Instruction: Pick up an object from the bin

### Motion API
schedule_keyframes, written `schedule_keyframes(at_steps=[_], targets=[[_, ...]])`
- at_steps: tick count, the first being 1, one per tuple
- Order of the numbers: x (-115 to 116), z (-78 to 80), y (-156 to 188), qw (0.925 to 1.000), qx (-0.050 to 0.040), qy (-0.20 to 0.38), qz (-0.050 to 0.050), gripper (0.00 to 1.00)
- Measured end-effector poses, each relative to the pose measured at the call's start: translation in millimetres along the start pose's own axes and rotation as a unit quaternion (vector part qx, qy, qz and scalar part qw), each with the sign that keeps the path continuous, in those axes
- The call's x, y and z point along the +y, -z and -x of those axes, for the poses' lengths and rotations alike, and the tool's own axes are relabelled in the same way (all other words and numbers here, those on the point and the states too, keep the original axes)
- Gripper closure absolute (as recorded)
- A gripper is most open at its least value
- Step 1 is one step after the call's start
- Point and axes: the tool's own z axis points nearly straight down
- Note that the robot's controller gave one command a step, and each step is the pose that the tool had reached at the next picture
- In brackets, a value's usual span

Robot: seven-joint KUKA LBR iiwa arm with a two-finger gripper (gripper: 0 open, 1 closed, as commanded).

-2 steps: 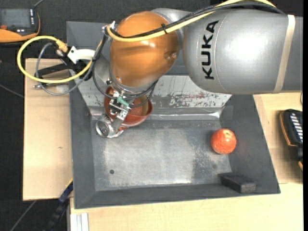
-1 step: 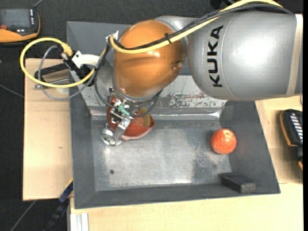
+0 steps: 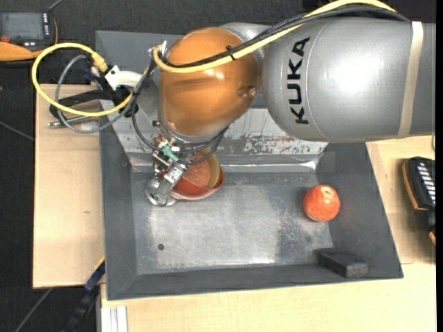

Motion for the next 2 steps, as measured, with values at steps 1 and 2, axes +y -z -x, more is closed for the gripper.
schedule_keyframes(at_steps=[1, 2], targets=[[3.0, -5.8, 27.1, 0.9996, -0.0008, -0.029, -0.003, 1.00], [6.7, 3.7, -18.1, 0.9959, -0.0031, -0.090, -0.001, 1.00]])
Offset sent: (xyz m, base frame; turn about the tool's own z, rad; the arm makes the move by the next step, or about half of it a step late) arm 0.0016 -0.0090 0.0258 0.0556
